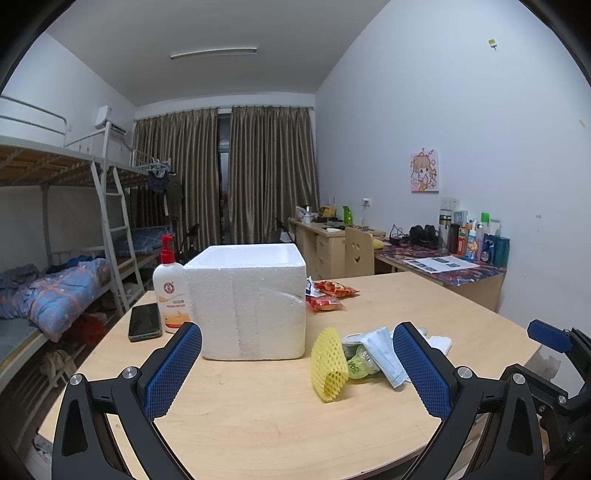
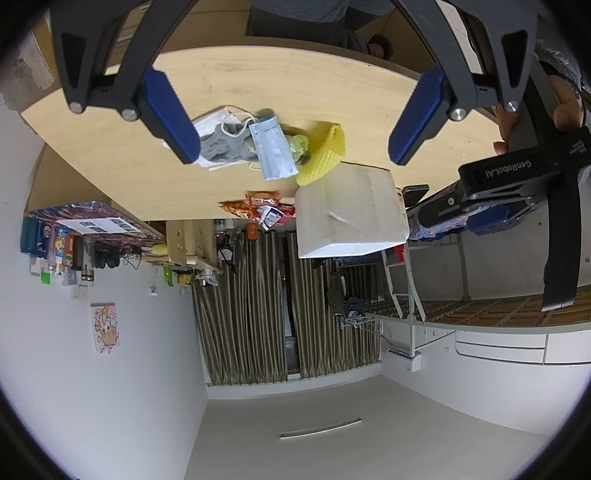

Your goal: Organize soft objects

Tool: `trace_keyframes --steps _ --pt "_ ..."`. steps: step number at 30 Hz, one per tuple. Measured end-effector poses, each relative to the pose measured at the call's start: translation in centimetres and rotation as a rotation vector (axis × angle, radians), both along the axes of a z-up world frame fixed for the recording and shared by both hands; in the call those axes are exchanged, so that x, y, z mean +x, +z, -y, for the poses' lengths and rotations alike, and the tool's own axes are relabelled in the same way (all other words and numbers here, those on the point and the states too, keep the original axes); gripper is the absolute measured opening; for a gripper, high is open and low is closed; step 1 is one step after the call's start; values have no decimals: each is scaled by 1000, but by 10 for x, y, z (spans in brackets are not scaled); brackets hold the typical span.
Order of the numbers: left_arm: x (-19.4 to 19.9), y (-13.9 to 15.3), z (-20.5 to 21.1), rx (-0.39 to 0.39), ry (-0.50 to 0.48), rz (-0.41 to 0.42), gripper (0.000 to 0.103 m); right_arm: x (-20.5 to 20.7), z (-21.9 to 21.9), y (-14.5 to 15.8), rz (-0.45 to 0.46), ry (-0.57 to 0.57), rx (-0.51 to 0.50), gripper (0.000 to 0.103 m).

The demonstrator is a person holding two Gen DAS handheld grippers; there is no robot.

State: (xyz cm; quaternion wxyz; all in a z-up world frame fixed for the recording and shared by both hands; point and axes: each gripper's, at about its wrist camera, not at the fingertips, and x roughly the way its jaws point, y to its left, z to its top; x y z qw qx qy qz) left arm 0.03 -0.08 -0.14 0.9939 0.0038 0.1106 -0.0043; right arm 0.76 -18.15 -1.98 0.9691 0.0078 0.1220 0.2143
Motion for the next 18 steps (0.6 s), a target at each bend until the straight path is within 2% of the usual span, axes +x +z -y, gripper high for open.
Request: trace_keyframes --steps 18 --pt "0 0 -2 -1 -1 -5 103 -2 0 1 2 -6 -3 103"
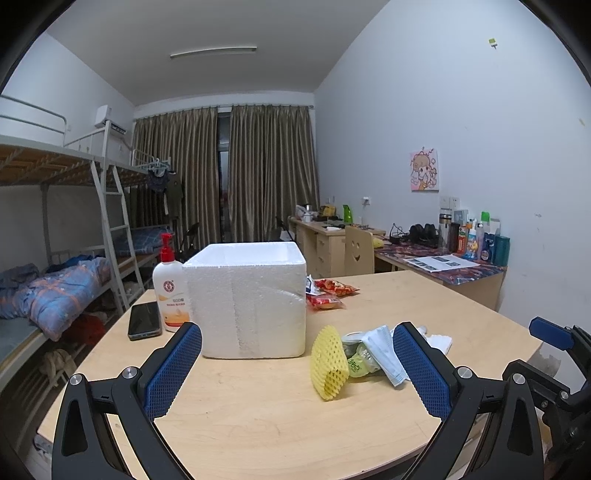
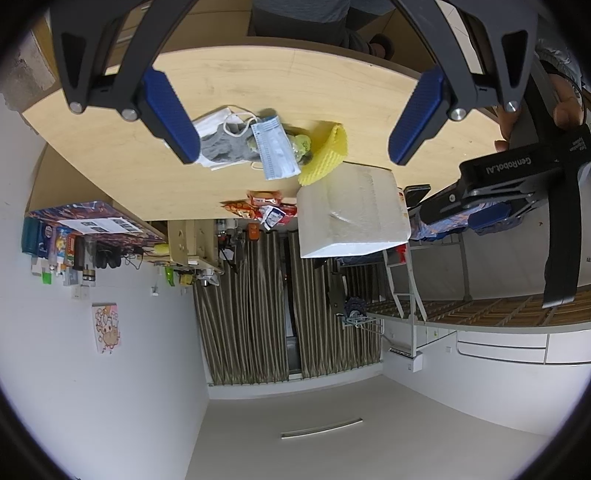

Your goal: Organize soft objects

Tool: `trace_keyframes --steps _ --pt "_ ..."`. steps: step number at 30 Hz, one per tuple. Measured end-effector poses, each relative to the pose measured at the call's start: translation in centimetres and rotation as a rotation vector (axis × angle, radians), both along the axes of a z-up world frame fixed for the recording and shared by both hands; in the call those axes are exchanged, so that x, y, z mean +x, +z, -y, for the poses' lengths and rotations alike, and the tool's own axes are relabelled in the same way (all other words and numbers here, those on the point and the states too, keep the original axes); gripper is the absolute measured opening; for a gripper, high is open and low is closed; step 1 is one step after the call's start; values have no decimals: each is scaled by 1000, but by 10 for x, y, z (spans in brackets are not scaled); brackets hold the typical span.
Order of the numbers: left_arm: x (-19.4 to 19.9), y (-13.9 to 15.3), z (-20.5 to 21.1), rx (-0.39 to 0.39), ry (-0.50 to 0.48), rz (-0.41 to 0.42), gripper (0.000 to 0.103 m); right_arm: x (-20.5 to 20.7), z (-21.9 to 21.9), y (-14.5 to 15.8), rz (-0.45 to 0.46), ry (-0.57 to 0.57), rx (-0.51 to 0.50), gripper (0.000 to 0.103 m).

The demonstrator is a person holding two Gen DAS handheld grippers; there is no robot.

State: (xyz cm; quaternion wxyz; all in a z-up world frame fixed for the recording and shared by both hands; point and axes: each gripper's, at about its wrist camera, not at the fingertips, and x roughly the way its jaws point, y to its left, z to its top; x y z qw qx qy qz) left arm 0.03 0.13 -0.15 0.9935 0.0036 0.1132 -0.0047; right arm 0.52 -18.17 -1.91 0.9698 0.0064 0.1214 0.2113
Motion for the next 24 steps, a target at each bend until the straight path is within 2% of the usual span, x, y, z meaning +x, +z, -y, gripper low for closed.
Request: trace_keyframes --steps 24 --pt "9 0 -5 -2 6 -10 103 5 0 3 -11 -4 3 103"
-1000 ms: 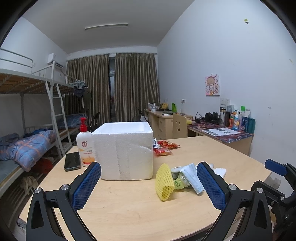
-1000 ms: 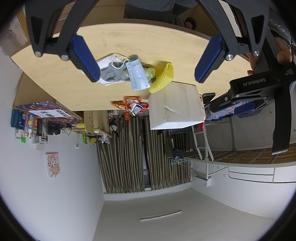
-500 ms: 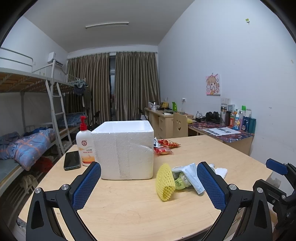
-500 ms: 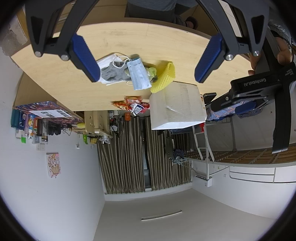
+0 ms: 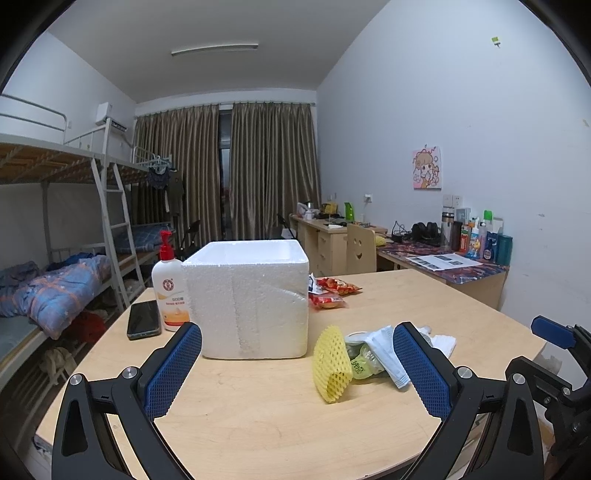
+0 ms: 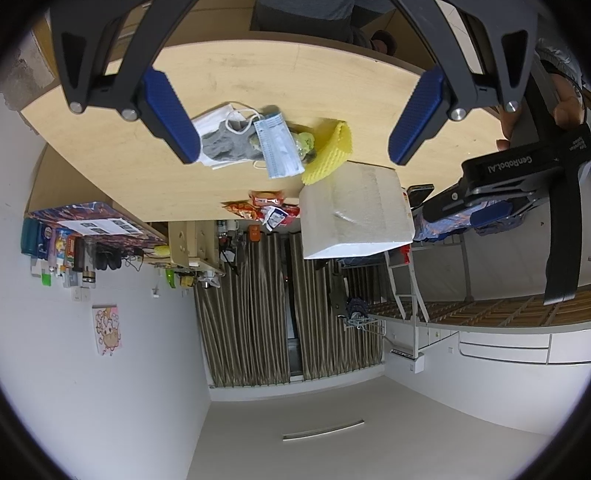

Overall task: Organize soft objects
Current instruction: 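Grasp the yellow foam net with the left tool while the right tool grasps the blue mask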

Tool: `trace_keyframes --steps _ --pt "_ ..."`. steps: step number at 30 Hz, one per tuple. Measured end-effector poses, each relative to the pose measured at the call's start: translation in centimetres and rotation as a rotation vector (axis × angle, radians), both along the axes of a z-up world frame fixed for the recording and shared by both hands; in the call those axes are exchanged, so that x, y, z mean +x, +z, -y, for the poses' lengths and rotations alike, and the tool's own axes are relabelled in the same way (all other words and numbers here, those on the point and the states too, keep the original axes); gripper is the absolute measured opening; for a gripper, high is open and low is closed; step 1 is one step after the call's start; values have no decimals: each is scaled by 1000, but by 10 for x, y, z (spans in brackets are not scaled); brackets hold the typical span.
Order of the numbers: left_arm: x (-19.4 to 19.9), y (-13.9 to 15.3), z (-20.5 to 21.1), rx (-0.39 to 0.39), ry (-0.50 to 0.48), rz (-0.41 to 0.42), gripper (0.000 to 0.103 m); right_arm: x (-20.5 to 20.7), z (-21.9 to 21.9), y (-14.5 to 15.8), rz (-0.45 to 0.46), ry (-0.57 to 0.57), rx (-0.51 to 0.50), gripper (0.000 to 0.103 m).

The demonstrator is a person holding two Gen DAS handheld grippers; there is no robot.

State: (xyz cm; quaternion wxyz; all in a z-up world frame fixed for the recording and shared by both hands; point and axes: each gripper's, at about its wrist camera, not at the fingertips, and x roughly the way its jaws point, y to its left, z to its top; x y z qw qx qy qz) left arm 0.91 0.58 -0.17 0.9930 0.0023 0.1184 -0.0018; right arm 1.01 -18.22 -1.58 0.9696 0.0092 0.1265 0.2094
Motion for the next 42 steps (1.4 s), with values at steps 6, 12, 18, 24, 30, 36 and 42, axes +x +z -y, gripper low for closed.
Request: trace_keyframes --steps 6,12,18,24,30,36,42 --pt "2 -2 0 -4 -8 -10 103 3 1 -1 -5 -3 1 103" --pt "11 -8 2 1 -24 -36 103 12 1 -5 -21 0 -5 103" --pt "30 -15 4 -4 -43 -75 103 28 0 -10 -56 10 -1 103" --pt "50 -25 6 2 -58 -117 103 49 0 -17 -101 23 13 103" --pt "73 -36 6 3 -74 -168 103 68 -3 -25 -138 31 13 103" --pt "98 -48 3 -10 -95 -226 103 85 -4 -33 -183 13 8 103" --pt "123 -65 1 -28 -146 -292 103 98 -1 -38 -202 13 18 103"
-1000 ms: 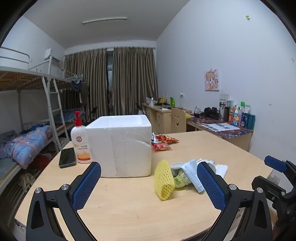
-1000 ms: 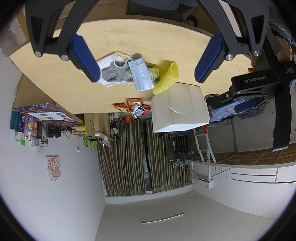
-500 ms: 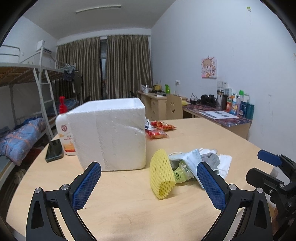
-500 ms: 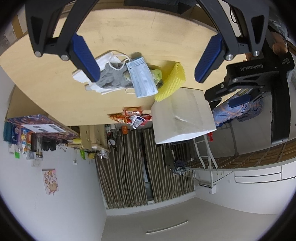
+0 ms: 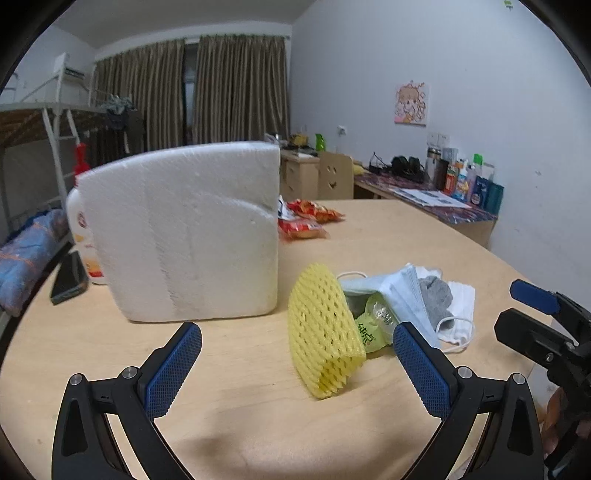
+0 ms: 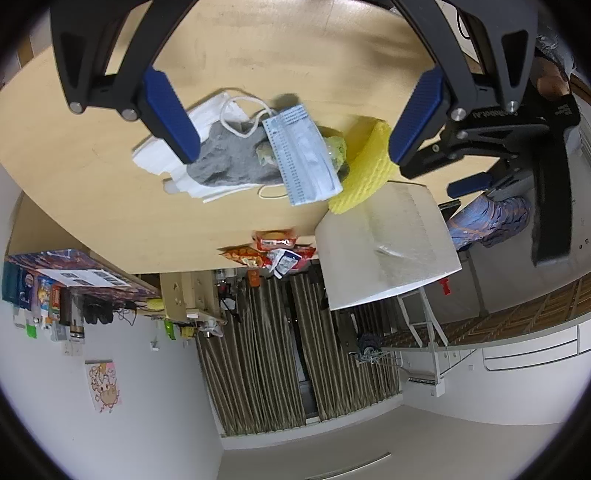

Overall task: Organize soft objects
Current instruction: 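Grasp the yellow foam net with the left tool while the right tool grasps the blue mask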

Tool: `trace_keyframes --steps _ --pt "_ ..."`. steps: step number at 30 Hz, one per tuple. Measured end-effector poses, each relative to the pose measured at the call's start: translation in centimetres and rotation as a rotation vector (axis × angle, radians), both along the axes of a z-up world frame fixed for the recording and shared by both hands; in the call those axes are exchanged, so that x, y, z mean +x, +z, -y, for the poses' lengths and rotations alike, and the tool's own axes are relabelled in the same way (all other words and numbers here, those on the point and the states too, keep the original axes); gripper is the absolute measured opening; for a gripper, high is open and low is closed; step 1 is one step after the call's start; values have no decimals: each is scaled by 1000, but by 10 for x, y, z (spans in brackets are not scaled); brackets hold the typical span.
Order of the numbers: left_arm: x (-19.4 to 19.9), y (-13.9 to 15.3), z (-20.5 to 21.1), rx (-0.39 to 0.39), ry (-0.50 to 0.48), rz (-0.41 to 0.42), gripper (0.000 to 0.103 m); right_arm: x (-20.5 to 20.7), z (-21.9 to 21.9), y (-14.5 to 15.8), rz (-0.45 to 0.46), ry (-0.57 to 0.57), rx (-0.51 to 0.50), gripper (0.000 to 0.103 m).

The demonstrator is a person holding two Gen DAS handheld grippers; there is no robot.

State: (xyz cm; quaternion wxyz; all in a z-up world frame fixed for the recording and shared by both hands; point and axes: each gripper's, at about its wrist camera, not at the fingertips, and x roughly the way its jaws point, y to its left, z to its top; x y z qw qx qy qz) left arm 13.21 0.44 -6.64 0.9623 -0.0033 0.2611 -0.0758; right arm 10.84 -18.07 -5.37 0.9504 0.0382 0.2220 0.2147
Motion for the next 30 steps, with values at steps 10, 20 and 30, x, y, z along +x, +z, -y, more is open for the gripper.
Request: trace_keyframes --steps 10,20,30 --pt "32 -18 -3 -70 -63 -104 98 24 -8 -7 -54 29 -12 103" --pt "45 -30 0 -91 -120 -183 79 40 -20 -12 -93 69 -61 77" --pt "44 -34 1 -92 -152 -196 70 52 -25 -18 -124 98 -96 61"
